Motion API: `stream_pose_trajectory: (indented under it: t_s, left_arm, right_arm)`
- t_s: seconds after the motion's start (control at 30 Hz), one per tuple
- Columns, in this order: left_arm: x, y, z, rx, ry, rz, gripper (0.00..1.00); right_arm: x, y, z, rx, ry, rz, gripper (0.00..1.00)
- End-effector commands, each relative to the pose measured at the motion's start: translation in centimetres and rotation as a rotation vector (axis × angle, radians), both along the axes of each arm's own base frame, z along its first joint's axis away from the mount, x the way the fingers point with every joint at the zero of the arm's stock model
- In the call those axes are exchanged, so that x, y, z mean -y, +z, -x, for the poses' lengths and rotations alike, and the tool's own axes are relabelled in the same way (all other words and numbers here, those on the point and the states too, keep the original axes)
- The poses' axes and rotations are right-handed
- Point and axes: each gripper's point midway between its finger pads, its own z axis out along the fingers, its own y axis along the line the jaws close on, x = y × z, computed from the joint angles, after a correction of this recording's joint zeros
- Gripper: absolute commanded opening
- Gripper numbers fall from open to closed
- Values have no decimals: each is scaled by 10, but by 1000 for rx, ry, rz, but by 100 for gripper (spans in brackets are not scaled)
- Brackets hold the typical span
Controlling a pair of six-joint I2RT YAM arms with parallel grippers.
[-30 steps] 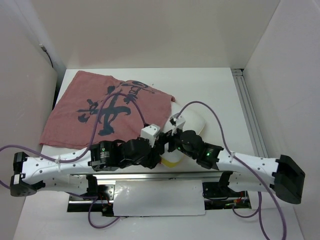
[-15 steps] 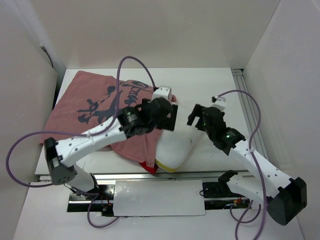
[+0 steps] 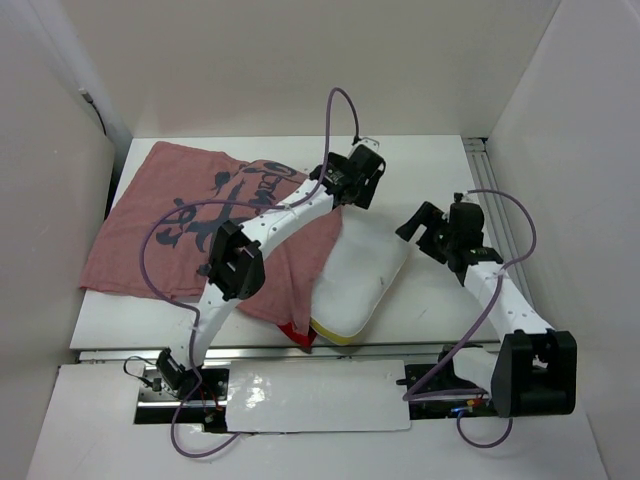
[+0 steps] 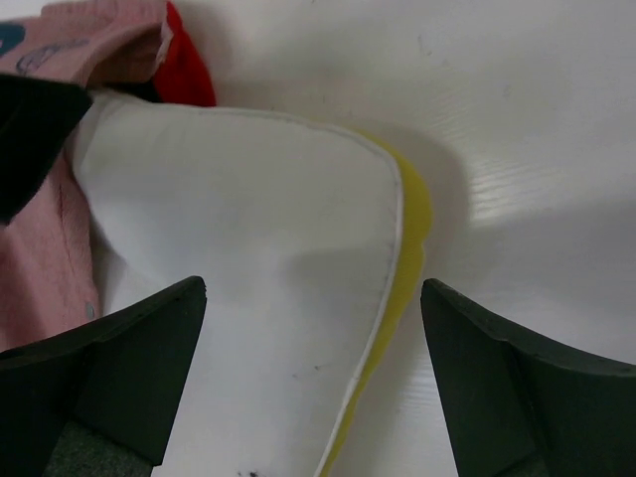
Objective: Put the pillow into the pillowcase
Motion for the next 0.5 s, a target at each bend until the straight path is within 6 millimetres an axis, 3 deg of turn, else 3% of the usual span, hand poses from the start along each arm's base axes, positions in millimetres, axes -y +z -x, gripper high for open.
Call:
stream_pose_trajectory:
  t_s: [0.0,0.07,0.17,0.23,0.3,0.37,0.4,0.47]
  left_arm:
    - [-20,5,-26,95,24,-66,97]
    - [-10,-12,-31,71,-24,-41,91]
    - [-2,-10,-41,108,-46,-43,90]
    - [3,-21,-46,122,-57,-87,79]
    - [9,-22,-44,147,-58,-115,54]
    - [8,-28,-47,150,-54,-131,41]
    - [10,-36,-46,137,-66,-131,37]
    - [8,-45,-44,120,-68,-147,40]
  right_arm:
    - [-32,16,-7,92,139,-70,95]
    - [-35,7,-6,70,145,-65,95]
    - [-42,1,-2,52,171,-58,96]
    - [-41,-8,2,21,170,-58,96]
    - [-41,-14,5,4,164,-66,96]
    - [-41,-24,12,-26,157,-73,96]
    - [-45,-22,12,-21,166,-95,96]
    - [-45,-22,12,-21,166,-95,96]
